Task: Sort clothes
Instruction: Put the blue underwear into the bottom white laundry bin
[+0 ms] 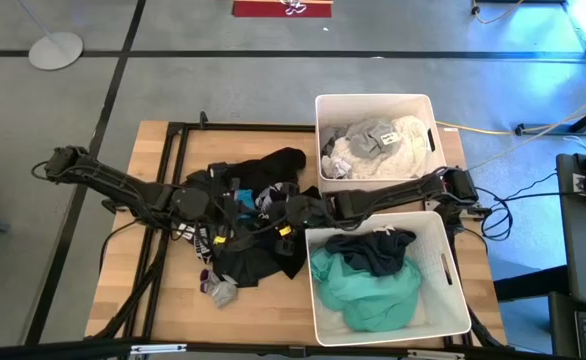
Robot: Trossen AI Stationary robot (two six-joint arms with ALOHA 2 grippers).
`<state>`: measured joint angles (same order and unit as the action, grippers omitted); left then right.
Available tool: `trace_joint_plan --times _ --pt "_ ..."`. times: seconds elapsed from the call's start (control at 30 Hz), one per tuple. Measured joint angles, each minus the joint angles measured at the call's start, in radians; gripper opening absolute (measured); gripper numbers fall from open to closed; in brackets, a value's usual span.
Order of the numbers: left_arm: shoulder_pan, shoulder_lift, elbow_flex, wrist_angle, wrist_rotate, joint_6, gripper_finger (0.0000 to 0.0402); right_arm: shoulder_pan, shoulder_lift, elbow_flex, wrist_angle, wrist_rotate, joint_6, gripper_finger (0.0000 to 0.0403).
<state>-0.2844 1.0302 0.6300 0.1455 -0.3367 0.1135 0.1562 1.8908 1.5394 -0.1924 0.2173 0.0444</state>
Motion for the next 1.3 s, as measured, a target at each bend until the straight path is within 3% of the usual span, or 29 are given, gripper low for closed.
trace_joint_plan --times 0.17,0.3,0.43,0.6,0.73,1.13,1.3 --pt "0.000 0.000 0.000 -0.003 -0.002 -0.001 0.0013 0.000 0.000 0.000 0.001 0.001 0.005 0.0046" --pt "0.004 0.000 0.000 -0.002 -0.016 -0.022 0.0021 0.009 -0.010 0.000 -0.015 0.038 -0.003 0.0027" --pt "0.012 0.000 0.000 -0.004 -0.024 -0.058 0.0060 0.024 -0.049 0.000 -0.037 0.113 -0.024 0.0016" --pt "0.012 -0.006 0.000 -0.033 -0.025 -0.072 0.0119 0.048 -0.103 0.000 -0.074 0.198 -0.027 0.0035" --pt "0.009 -0.032 0.000 -0.109 -0.025 -0.071 0.0142 0.062 -0.160 0.000 -0.085 0.251 -0.050 0.0031" --pt "0.012 -0.056 -0.002 -0.410 -0.030 -0.215 0.0148 0.142 -0.360 0.001 -0.140 0.412 -0.080 0.0034" --pt "0.012 -0.056 -0.002 -0.433 -0.033 -0.243 0.0148 0.199 -0.468 0.001 -0.168 0.461 -0.079 0.0036"
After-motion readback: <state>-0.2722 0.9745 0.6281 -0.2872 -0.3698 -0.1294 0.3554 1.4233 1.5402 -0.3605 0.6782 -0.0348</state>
